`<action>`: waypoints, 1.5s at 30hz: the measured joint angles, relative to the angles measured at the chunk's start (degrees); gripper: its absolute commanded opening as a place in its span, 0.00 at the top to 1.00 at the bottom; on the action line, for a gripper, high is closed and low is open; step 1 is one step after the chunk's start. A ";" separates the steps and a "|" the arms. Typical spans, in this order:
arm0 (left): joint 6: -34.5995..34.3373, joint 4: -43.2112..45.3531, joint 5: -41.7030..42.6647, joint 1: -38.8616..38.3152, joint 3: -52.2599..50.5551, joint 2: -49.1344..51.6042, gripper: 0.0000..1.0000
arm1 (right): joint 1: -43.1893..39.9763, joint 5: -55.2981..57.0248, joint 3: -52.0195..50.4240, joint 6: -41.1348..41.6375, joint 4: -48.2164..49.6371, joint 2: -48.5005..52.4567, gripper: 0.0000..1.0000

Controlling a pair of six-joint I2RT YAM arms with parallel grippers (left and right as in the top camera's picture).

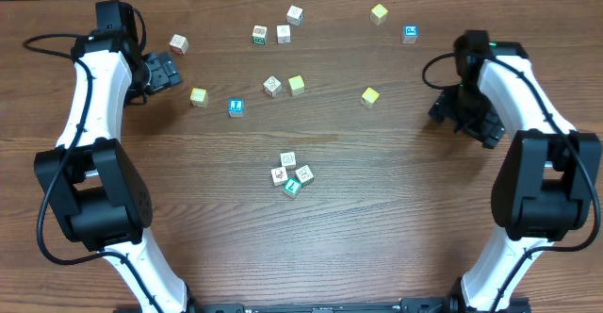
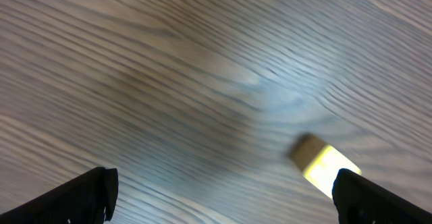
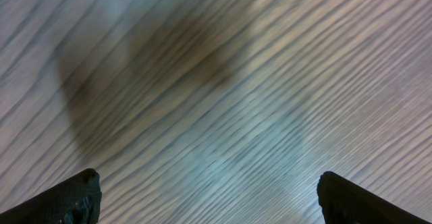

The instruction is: Form a circle

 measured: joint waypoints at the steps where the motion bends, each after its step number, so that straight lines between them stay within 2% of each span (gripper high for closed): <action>1: 0.09 -0.31 1.84 0.00 0.00 0.00 0.30 | -0.61 0.00 0.00 0.02 0.02 0.00 0.00; 3: 1.70 -2.08 5.66 0.00 0.00 0.00 0.62 | -1.79 0.00 0.00 0.00 0.04 0.00 0.00; 5: 2.91 -4.55 8.79 0.00 0.00 0.00 0.76 | -2.71 0.02 -0.02 0.04 0.70 0.00 0.00; 6: 3.19 -5.97 10.27 0.00 0.02 0.00 0.79 | -2.97 0.02 -0.02 0.02 1.44 0.00 0.00; 10: 4.33 -12.07 14.38 -0.02 0.50 0.00 0.75 | -3.04 -0.04 -0.02 0.02 5.29 0.00 0.00; 17: 4.59 -17.14 16.52 -4.04 2.67 -5.01 0.61 | -2.97 -0.02 -0.02 0.04 13.46 0.00 0.00; 18: 4.52 -17.73 16.70 -5.64 3.04 -6.32 0.55 | -2.97 -0.02 -0.02 0.02 14.53 0.00 0.00; 19: 4.66 -18.21 16.85 -7.13 3.39 -7.32 0.44 | -2.97 -0.02 -0.02 0.02 15.56 0.00 0.00; 20: 4.90 -18.91 16.90 -8.74 3.78 -8.07 0.42 | -2.97 -0.02 -0.02 0.07 16.52 0.00 0.00; 22: 4.68 -20.94 16.68 -12.02 4.33 -8.76 0.43 | -2.97 -0.02 -0.02 0.04 18.08 0.00 0.00; 25: 4.68 -25.33 15.80 -16.57 4.31 -8.41 0.50 | -2.97 -0.02 -0.02 0.04 19.32 0.00 0.00; 32: 4.22 -30.05 12.79 -24.57 3.34 -7.15 0.48 | -2.97 0.00 -0.02 0.07 19.47 0.00 0.00; 39: -0.20 -37.73 2.75 -31.28 -1.05 -7.13 0.47 | -2.99 0.00 -0.02 0.04 19.45 0.00 0.00; 42: -2.32 -36.74 -0.48 -31.08 -3.50 -7.98 0.46 | -2.97 -0.02 -0.02 0.07 19.45 0.00 0.00; 45: -4.66 -31.50 -2.25 -30.69 -9.20 -13.46 0.45 | -2.97 -0.02 -0.02 0.04 19.52 0.00 0.00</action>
